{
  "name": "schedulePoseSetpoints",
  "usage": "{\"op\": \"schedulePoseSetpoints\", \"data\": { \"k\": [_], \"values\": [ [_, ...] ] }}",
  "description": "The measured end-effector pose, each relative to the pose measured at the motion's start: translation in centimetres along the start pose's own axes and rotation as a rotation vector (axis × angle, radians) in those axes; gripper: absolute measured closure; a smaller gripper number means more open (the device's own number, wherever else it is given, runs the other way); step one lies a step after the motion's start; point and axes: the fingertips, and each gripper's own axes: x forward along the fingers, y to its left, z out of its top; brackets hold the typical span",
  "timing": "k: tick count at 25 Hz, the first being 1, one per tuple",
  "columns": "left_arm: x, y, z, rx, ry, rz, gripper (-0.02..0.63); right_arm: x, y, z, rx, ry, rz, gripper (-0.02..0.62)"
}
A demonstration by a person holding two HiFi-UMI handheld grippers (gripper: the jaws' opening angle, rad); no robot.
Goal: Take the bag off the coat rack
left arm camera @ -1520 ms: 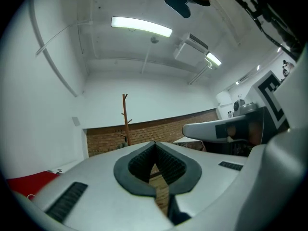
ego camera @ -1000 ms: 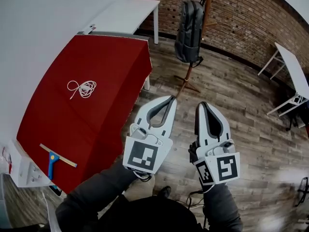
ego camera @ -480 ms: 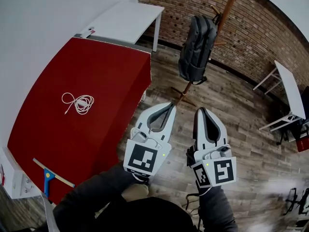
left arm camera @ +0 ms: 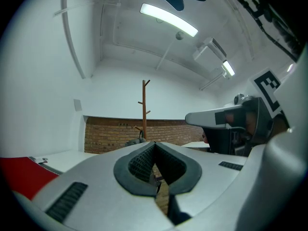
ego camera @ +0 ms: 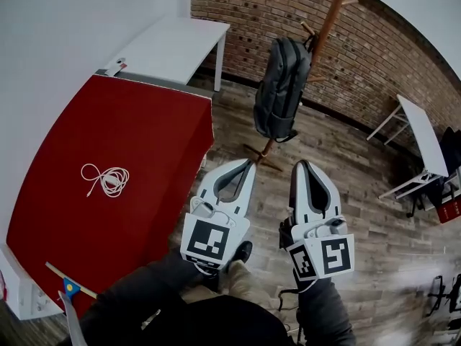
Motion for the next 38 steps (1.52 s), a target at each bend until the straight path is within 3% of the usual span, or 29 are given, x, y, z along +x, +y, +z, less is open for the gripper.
{"op": "schedulePoseSetpoints", "data": {
  "k": [11,25,29,38],
  "values": [
    [8.2,1.8,-2.0,-0.003,0.008,0.016,0.597,5.3,-6.1,-3.3,0.048,0.005,-0.001,0.588],
    [21.4,3.5,-5.3,0.002,0.128,0.03,0.597,12.6,-16.1,-7.2,0.102,0.027,0.019,0.588],
    [24.4,4.0,-4.2,0.021,0.069,0.041,0.597,14.8,-18.6,-7.0,0.095,0.007,0.023,0.588],
    [27.3,7.4,-5.7,0.029,0.065,0.063,0.597,18.6,-21.0,-7.6,0.087,0.007,0.01,0.588]
  ]
}}
